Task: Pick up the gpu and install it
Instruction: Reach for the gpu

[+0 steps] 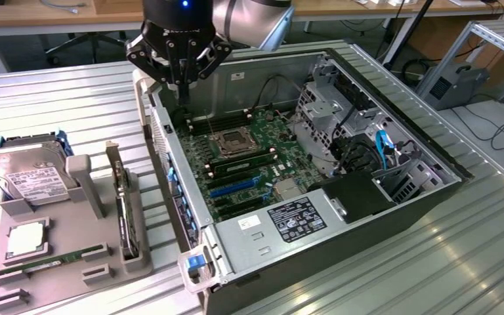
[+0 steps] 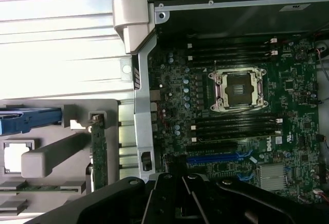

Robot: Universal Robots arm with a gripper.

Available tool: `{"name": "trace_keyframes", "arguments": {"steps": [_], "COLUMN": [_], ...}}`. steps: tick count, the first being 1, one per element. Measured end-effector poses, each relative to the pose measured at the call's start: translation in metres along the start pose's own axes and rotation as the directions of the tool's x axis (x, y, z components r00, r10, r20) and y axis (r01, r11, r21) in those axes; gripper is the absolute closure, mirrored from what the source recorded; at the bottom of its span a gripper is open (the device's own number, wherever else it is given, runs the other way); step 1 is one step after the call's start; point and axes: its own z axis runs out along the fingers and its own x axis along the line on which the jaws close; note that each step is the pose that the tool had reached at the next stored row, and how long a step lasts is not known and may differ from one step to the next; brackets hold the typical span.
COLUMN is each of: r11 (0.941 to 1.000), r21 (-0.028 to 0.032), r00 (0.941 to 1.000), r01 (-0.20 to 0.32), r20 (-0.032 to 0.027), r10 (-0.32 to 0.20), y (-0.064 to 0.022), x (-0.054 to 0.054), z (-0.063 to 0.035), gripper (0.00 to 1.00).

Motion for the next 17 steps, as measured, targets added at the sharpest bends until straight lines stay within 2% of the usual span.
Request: {"name": "trace_keyframes", "arguments": {"steps": [17], "r11": [1.0], "r21": [0.0], "r00": [1.0], "r01": [0.0], "r20": [0.0], "r10": [0.0], "y": [-0.0005], "x": [0.0062], "z": [-0.0001], "gripper": [0.89]}}
